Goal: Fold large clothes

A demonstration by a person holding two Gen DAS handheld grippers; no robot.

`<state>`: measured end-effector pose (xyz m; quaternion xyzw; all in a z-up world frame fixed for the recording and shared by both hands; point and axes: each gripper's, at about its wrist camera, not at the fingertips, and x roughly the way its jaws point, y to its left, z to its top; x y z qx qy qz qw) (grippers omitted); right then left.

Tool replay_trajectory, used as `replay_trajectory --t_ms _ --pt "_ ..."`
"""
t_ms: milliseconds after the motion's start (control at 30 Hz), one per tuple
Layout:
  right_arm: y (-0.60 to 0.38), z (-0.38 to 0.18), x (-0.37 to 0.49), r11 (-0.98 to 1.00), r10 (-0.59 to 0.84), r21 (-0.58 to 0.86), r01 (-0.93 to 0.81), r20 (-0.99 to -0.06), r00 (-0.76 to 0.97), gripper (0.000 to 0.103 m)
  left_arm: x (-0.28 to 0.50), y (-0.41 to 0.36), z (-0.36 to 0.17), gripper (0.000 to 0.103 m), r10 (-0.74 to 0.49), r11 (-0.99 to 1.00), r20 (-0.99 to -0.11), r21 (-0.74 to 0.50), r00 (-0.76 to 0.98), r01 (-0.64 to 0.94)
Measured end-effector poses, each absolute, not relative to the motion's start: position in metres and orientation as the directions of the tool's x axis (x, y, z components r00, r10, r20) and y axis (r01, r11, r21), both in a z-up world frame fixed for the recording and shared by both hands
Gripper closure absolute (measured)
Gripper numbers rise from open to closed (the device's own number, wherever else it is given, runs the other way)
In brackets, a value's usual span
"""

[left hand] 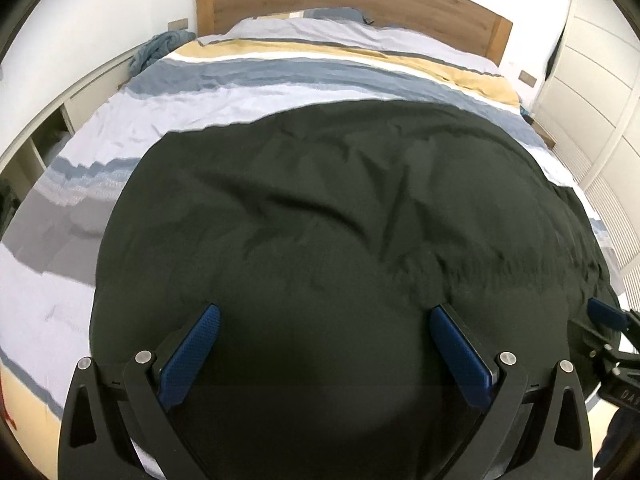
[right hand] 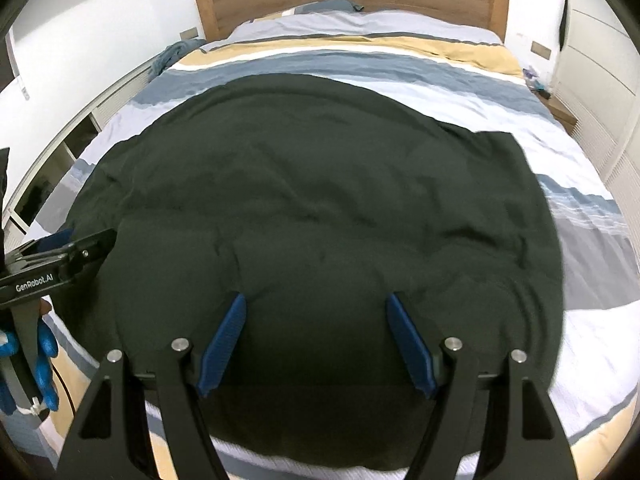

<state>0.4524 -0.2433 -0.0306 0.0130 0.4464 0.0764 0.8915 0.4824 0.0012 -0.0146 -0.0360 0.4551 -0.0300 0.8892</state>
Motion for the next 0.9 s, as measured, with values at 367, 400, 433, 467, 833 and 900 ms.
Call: replay_trajectory --t_ms 367,400,433,467,833,900 --pt "-0.234 -0.038 0.551 0.990 0.136 0.089 -0.108 -0.802 0.581 0.031 0.577 -0.015 -0.024 0.000 -0.055 0.998 -0.823 -0.025 0.565 0.060" --pt "-0.235 -0.038 0.557 0.990 0.134 0.089 -0.105 -0.803 0.581 0.031 0.584 -0.017 -0.025 0.000 -0.051 0.998 -0.824 -0.019 0.565 0.063" --pt "-0.236 -0.039 0.565 0.991 0.133 0.091 -0.101 -0.803 0.582 0.031 0.591 -0.018 -0.026 0.000 -0.049 0.998 -0.825 -0.015 0.562 0.065" --pt "-0.237 -0.040 0.571 0.991 0.134 0.093 -0.099 -0.803 0.580 0.031 0.595 -0.019 -0.027 0.000 -0.047 0.998 -0.827 -0.012 0.560 0.066" --pt "-0.259 -0.046 0.626 0.990 0.135 0.130 -0.050 -0.820 0.557 0.031 0.644 -0.027 -0.036 0.000 -0.015 0.996 -0.853 0.032 0.522 0.081" --pt "-0.268 -0.047 0.629 0.989 0.138 0.145 -0.033 -0.822 0.553 0.031 0.646 -0.026 -0.036 0.000 -0.017 0.996 -0.855 0.028 0.518 0.079"
